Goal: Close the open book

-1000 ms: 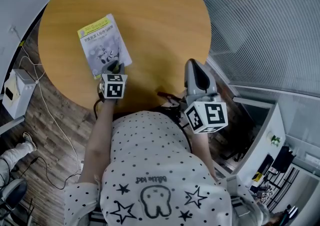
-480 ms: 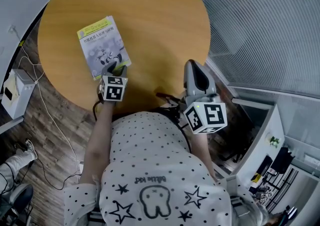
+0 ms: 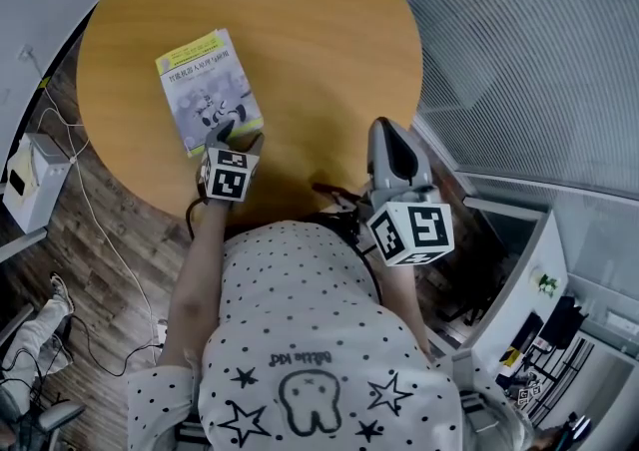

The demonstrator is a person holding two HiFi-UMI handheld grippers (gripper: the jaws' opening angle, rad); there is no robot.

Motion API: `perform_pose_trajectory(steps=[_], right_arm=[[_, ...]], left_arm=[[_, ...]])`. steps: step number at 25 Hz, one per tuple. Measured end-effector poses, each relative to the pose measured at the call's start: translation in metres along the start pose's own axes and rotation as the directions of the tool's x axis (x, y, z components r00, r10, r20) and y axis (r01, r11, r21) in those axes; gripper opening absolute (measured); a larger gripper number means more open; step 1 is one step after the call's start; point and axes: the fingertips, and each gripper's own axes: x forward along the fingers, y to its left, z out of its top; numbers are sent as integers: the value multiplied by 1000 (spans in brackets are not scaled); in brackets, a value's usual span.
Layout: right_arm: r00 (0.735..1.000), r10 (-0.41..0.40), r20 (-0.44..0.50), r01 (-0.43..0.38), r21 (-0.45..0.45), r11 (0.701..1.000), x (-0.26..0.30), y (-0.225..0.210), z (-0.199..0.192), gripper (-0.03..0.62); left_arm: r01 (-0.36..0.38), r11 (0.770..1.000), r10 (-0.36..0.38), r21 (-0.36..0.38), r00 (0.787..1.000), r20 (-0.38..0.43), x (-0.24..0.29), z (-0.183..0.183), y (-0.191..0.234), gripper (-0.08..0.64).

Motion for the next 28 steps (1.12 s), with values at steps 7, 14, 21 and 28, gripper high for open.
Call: perform_pose_trajectory(steps=[7, 14, 21, 28], right_arm=[[1000, 4, 1, -4, 1, 1000, 0, -1, 0, 5], [1000, 10, 7, -10, 5, 1000, 0, 2, 1, 5], [999, 32, 15, -32, 1, 999, 0, 5, 3, 5], [998, 64, 27, -64, -1, 998, -4, 10, 4, 5]], left_arm=[[32, 999, -32, -25, 999, 7, 1, 3, -4, 329], [13, 999, -12, -33, 1000, 23, -4, 5, 2, 330], [-4, 999, 7, -34, 996, 84, -28, 24, 7, 325], [-64, 995, 77, -70, 979, 189, -63, 49, 17, 162]])
